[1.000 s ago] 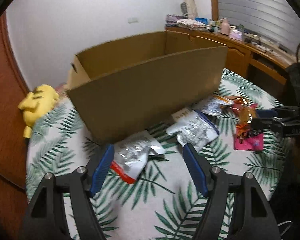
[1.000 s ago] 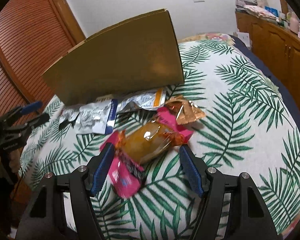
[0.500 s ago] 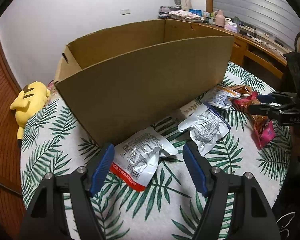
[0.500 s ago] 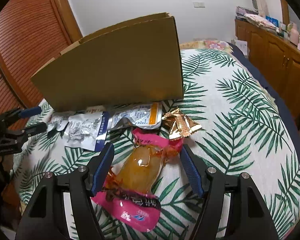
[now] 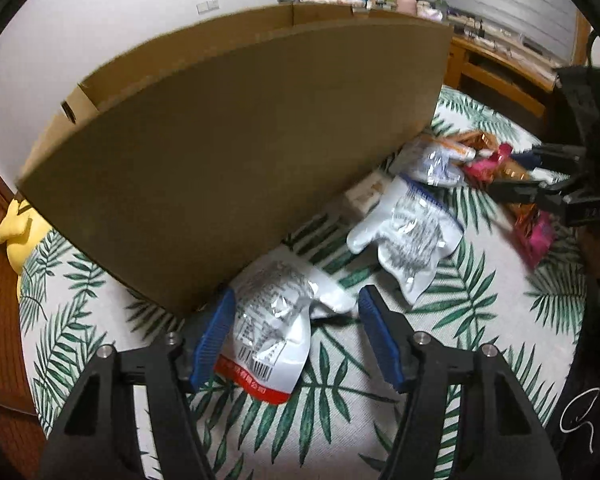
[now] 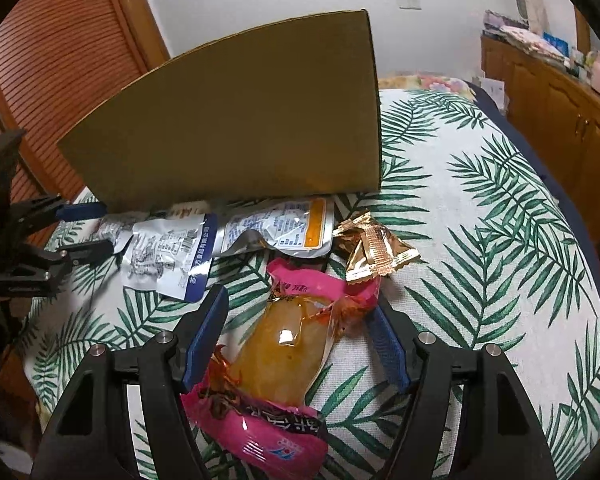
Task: Organize snacks
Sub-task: 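Grasp the red-striped white packet with the left tool while the right tool grasps the pink candy, then lift the white packet and pink candy and carry both over the box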
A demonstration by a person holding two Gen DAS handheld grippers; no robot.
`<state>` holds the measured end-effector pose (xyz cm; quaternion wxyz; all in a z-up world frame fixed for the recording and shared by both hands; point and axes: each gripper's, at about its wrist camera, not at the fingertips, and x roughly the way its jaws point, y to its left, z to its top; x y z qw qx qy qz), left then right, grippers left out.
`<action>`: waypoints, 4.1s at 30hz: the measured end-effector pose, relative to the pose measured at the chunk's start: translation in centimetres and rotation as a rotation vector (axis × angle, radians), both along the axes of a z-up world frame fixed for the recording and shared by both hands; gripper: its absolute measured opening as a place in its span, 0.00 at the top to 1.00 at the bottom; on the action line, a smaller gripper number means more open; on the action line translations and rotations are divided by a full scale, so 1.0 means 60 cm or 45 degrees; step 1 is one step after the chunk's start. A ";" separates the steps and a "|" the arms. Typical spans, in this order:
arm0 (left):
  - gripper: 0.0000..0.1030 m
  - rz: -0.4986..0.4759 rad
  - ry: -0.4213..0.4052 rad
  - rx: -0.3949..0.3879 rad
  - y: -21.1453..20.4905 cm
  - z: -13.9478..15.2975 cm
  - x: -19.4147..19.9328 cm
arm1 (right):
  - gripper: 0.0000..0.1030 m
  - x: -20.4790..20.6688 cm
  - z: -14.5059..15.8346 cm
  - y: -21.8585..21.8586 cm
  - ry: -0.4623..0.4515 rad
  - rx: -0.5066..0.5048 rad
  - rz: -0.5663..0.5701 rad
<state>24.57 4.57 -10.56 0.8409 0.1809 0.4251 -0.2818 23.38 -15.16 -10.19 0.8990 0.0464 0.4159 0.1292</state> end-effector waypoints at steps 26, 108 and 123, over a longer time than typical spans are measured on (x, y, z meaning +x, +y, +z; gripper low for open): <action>0.80 0.150 -0.180 0.002 0.006 0.023 -0.066 | 0.31 -0.003 -0.001 -0.001 -0.001 0.006 0.000; 0.81 0.280 -0.470 -0.433 -0.004 0.211 0.098 | 0.61 0.146 0.284 0.087 -0.520 -0.132 0.243; 0.80 0.309 -0.420 -0.378 -0.004 0.168 0.140 | 0.61 0.217 0.245 0.125 -0.501 -0.153 0.245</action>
